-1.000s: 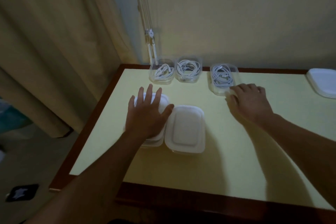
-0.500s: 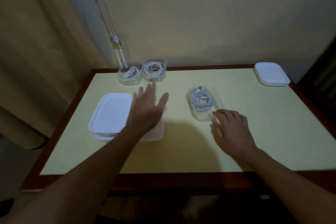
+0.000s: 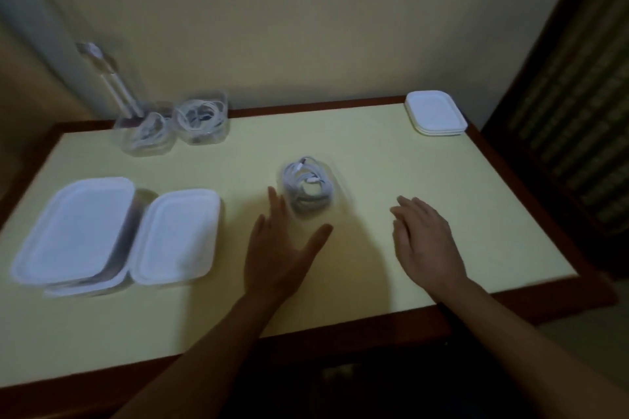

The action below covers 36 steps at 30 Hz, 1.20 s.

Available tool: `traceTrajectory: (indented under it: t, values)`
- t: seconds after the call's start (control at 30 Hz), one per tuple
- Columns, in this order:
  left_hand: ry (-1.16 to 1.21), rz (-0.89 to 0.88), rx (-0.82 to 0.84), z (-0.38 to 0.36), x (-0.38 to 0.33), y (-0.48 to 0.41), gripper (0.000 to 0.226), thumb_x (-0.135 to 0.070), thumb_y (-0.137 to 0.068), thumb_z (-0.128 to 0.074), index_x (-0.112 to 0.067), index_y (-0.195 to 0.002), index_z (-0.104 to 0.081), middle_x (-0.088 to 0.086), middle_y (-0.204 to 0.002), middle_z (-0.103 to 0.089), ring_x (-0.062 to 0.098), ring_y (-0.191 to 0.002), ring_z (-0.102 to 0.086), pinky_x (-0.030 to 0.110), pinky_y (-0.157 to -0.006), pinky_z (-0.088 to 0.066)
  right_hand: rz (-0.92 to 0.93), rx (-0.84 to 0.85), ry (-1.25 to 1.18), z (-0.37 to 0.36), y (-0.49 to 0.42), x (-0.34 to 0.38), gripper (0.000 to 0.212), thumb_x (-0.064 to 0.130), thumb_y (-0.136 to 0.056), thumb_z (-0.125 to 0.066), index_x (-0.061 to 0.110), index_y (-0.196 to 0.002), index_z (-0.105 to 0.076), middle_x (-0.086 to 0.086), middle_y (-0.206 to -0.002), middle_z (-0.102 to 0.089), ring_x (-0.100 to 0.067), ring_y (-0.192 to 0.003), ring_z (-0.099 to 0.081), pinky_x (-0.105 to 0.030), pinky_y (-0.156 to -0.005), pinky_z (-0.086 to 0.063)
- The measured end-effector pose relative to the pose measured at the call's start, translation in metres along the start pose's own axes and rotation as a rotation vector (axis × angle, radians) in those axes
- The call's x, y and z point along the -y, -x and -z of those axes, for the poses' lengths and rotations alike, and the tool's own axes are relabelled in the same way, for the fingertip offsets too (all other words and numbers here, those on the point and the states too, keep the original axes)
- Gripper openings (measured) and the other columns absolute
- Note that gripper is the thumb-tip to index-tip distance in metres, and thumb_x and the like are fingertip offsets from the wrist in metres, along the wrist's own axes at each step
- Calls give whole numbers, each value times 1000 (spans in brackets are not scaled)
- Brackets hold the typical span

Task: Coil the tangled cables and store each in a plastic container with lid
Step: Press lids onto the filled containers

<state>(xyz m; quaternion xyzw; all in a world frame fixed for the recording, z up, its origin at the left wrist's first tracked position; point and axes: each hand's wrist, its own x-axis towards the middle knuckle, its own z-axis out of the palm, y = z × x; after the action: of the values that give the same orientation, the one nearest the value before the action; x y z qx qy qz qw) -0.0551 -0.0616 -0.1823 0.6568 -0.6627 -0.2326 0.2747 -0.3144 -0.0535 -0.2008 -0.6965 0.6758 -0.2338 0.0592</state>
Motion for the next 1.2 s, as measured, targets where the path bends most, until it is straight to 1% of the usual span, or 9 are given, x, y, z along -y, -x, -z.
traceTrajectory:
  t: [0.1,0.2,0.3,0.37,0.5,0.67,0.83,1.07,1.2]
  values:
    - [40,-19,-50,-3,-6,-10,122,-97,-70,-31,-25,-159,10,2,-162,-33,28,-144,-38,50,-117,-33,-37,-27,48,0,-26,-16,38,25,-104,-43,10,-134,-60,-10,-150,-52,-29,-144,-39,-43,-120,-28]
    - [-12,-72,-69,-5,-11,-19,118,-92,-72,-32,-23,-160,7,4,-155,-44,24,-138,-43,45,-120,-28,-153,-106,71,-1,-63,-28,36,28,-103,-47,8,-131,-57,-14,-149,-50,-33,-142,-39,-48,-114,-32]
    - [-73,-122,-62,-13,-10,-29,115,-96,-72,-25,-29,-160,8,-5,-157,-41,12,-143,-38,38,-124,-15,-269,-227,59,-4,-101,-41,42,30,-100,-48,7,-135,-55,-16,-152,-46,-36,-144,-36,-50,-115,-30]
    - [-94,-141,-54,-18,-8,-36,112,-96,-74,-26,-32,-159,8,-8,-159,-38,8,-145,-35,40,-124,-15,-268,-277,79,-7,-125,-49,47,32,-97,-44,7,-135,-55,-15,-152,-47,-36,-142,-38,-50,-114,-31]
    - [-109,-155,-25,-23,-9,-49,111,-96,-74,-26,-34,-158,11,-9,-160,-35,7,-147,-30,42,-125,-13,-233,-318,152,-12,-163,-63,41,25,-96,-47,8,-133,-55,-16,-149,-48,-37,-140,-40,-52,-114,-33]
    - [-115,-165,-35,-30,-16,-71,111,-96,-73,-26,-33,-159,8,-9,-159,-38,9,-145,-33,42,-125,-14,-274,-354,233,-12,-199,-76,38,26,-91,-44,9,-120,-61,-15,-129,-60,-37,-129,-49,-52,-108,-40]
    - [-112,-179,-33,-33,-21,-79,110,-94,-74,-27,-33,-159,6,-10,-159,-37,9,-146,-33,41,-125,-13,-260,-359,286,-12,-218,-84,24,25,-90,-49,9,-102,-63,-14,-104,-64,-34,-111,-55,-47,-105,-39]
    - [-116,-190,-34,-34,-21,-81,109,-93,-75,-27,-32,-159,5,-9,-158,-39,9,-145,-34,42,-125,-14,-288,-421,242,-12,-218,-88,35,30,-83,-45,9,-99,-67,-13,-102,-65,-32,-106,-56,-49,-111,-35]
    - [-114,-199,-38,-34,-19,-80,108,-92,-77,-28,-31,-160,4,-8,-158,-39,9,-145,-34,42,-124,-15,-306,-426,232,-10,-217,-87,35,30,-85,-45,9,-101,-69,-12,-106,-65,-31,-113,-55,-53,-116,-29]
